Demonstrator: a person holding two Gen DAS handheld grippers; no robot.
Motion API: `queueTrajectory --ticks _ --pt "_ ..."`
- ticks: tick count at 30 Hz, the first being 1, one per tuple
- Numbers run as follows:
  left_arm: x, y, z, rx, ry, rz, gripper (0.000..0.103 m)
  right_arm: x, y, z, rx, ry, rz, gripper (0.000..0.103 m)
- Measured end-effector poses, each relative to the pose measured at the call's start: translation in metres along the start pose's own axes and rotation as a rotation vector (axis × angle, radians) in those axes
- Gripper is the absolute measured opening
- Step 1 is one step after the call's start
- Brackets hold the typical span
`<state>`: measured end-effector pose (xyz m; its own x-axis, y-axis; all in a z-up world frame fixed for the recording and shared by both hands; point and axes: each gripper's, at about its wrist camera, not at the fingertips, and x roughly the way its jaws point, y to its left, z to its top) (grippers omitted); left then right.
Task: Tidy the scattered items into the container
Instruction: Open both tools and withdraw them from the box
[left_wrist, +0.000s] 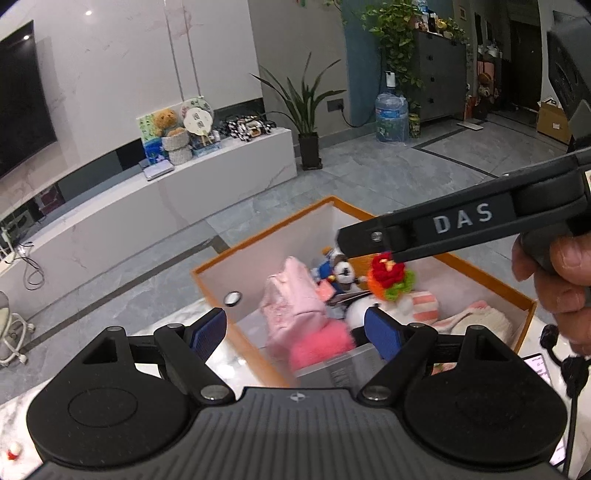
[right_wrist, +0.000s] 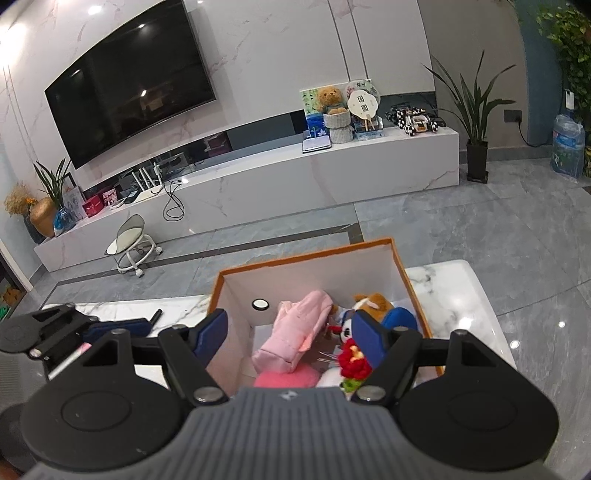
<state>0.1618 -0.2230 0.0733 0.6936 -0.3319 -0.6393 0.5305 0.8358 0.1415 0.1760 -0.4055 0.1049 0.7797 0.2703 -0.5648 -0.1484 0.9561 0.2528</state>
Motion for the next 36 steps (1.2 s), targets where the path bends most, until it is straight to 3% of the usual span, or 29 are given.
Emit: queueTrajectory --ticks 6,13,24,31,36 --pt "-0.029 0.042 -0.023 -0.018 -0.017 0.058 0.097 -0.002 0.016 -0.001 -0.03 -0.003 -0.008 0.076" --pt "-0.054 0.102 -0.067 -0.044 0.015 0.15 0.097 -0.004 0.043 -0.007 -0.089 -0.014 0.009 0.076" --pt "-0.079 0.199 -0.122 -0.232 0.011 0.235 0.097 0.006 0.099 -0.015 -0.199 -0.009 0.064 0.076" --pt "-0.075 0.247 -0.153 -0.296 0.045 0.267 0.097 0.023 0.137 -0.026 -0.252 0.002 0.131 0.076" --pt "-0.077 0.288 -0.166 -0.414 0.046 0.287 0.097 0.044 0.16 -0.035 -0.298 0.037 0.159 0.076"
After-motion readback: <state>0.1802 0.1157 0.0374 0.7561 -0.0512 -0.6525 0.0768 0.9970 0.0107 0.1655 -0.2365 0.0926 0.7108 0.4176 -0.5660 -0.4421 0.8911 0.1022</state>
